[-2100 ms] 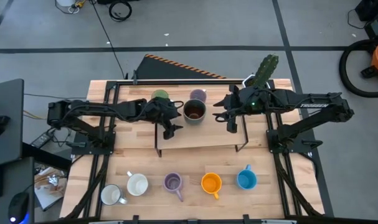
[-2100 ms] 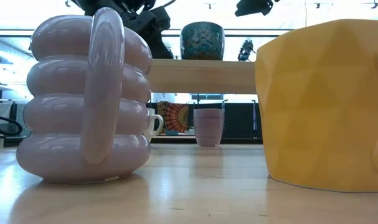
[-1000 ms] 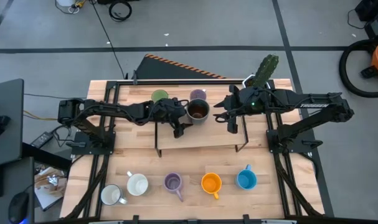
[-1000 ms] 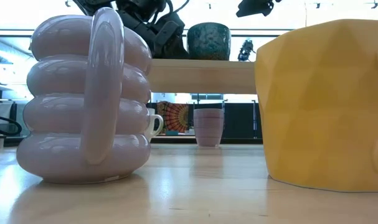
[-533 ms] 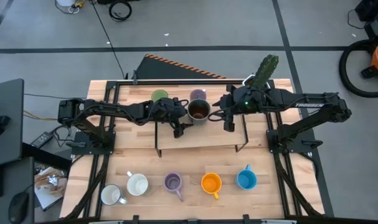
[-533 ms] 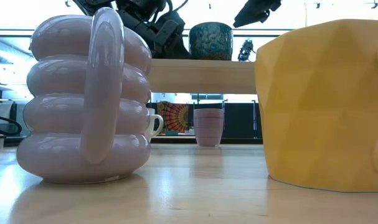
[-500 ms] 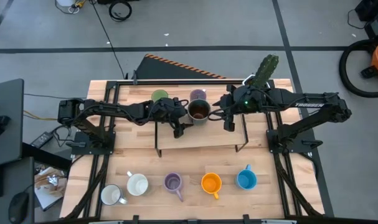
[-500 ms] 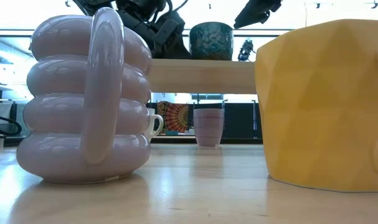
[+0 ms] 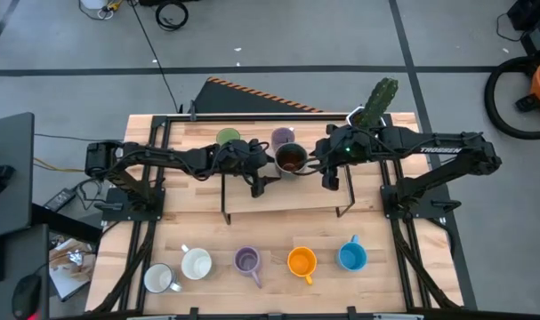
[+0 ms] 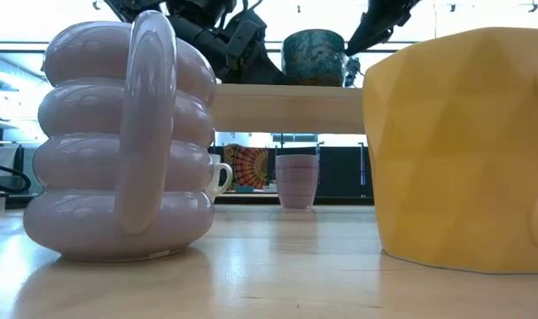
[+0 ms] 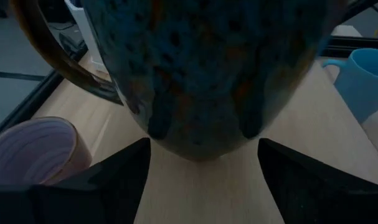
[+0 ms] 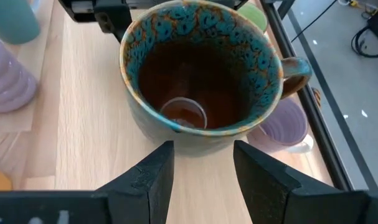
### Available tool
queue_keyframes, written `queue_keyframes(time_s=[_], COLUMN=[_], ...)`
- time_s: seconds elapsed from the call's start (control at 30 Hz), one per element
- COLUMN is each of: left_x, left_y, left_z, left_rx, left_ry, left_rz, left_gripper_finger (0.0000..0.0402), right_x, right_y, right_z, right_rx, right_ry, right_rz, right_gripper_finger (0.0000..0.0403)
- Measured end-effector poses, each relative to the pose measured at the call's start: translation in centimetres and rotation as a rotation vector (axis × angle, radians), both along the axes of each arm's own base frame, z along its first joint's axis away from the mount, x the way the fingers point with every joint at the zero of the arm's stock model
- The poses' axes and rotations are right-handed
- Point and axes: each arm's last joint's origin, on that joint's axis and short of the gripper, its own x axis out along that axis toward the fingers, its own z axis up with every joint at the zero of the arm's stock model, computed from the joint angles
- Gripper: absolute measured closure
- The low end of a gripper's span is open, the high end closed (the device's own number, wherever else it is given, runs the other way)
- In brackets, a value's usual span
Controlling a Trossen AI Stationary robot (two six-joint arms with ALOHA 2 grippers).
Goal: Place coffee mugs
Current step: Put the blue-brown mug on the shelf
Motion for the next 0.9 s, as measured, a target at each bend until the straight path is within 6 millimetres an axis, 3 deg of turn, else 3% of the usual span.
queue_keyframes(time_s=[0.27,0.9], left_x=[1.7,2.7], left_y=[0.2,0.3], left_z=[-0.5,3.3], left_rx=[0.005,0.043], left_ry=[0.005,0.008], left_rz=[-0.01,-0.04], left_gripper_finger=[0.0098,0.0098], right_x=[-0.4,-1.6], right_y=[0.0,0.1], right_z=[-0.4,-0.8], right_rx=[0.033,0.072], right_ry=[0.055,0.145], right_rz=[-0.031,-0.076], right_gripper_finger=[0.0231,0.0231])
